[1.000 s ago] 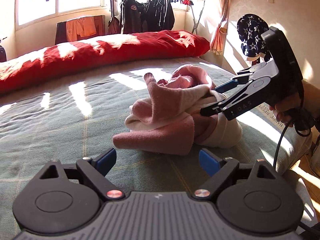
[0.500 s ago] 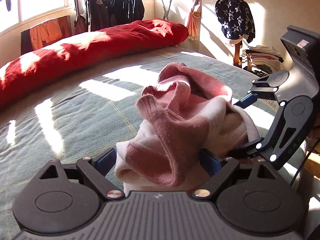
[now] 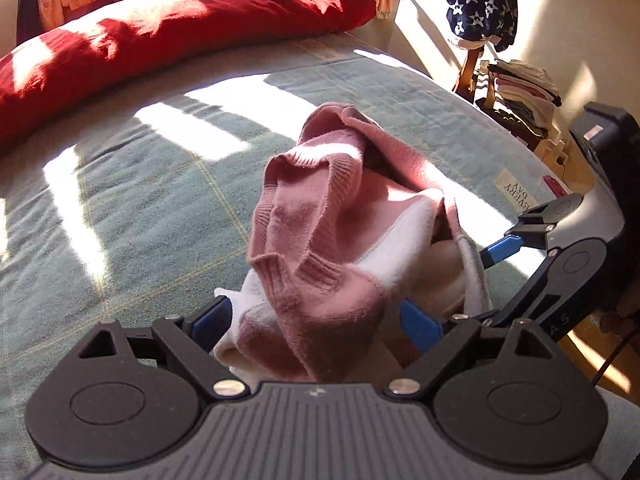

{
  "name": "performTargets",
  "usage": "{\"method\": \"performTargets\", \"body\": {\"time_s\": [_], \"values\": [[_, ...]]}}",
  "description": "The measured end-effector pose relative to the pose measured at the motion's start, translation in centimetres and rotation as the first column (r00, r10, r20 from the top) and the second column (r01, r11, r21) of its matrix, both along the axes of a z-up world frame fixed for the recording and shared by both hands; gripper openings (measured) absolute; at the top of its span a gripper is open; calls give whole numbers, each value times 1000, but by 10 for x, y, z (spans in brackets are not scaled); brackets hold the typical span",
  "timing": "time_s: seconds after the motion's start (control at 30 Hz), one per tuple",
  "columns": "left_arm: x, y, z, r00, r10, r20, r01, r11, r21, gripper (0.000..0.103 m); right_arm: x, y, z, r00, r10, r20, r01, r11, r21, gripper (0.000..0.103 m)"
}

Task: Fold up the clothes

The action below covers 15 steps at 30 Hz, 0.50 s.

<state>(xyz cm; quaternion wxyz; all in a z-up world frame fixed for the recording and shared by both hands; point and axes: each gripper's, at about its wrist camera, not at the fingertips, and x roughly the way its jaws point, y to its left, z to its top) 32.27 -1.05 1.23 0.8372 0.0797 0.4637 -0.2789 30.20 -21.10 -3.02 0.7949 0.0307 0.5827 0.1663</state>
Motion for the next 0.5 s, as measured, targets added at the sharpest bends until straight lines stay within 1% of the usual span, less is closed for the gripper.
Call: {"method": "performTargets", "body": {"time_s": [0.07,0.13,0.23,0.3,0.33,0.37,0.4,0.47,0.5], "values": [[1,6,13,999,26,-23,-25,1000,9,91,-4,1,25,999,-7,34,8,999,-38,102],[2,11,24,997,49,-51,-49,999,16,91,-6,2,45,998,-20,60,25,997,-77,97],[1,17,37,993,87,-82,-85,996,23,91,-4,6,64,997,-54,59,58,997,-55,88],[0,22,45,988,111,-104,-109,994,28,91,-1,12,65,997,-73,29,75,996,-51,77],[-1,25,48,986,120,-112,-118,993,30,91,0,18,62,997,-80,12,80,995,-54,74],[-3,28,50,985,127,-116,-124,992,30,91,1,23,59,996,-86,-5,85,995,-58,68],[-5,32,52,984,133,-121,-131,991,31,91,0,27,54,996,-89,-22,87,994,-67,59],[-9,40,56,981,147,-130,-144,989,33,91,-1,34,44,993,-107,-53,102,991,-91,47],[-11,44,58,979,153,-134,-150,988,33,91,-2,36,38,990,-126,-66,118,987,-108,43]]}}
